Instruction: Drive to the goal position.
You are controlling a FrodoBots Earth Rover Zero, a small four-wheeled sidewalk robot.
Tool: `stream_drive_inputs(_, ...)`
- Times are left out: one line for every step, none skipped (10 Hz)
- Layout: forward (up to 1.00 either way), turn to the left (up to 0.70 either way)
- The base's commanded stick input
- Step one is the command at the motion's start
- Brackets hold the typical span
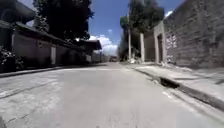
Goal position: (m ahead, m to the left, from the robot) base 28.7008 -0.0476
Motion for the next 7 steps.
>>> stream_drive_inputs(1.00, 0.03)
stream_drive_inputs(1.00, 0.03)
stream_drive_inputs(1.00, 0.02)
stream_drive_inputs(1.00, 0.02)
stream_drive_inputs(1.00, 0.00)
stream_drive_inputs(1.00, -0.02)
stream_drive_inputs(1.00, -0.13)
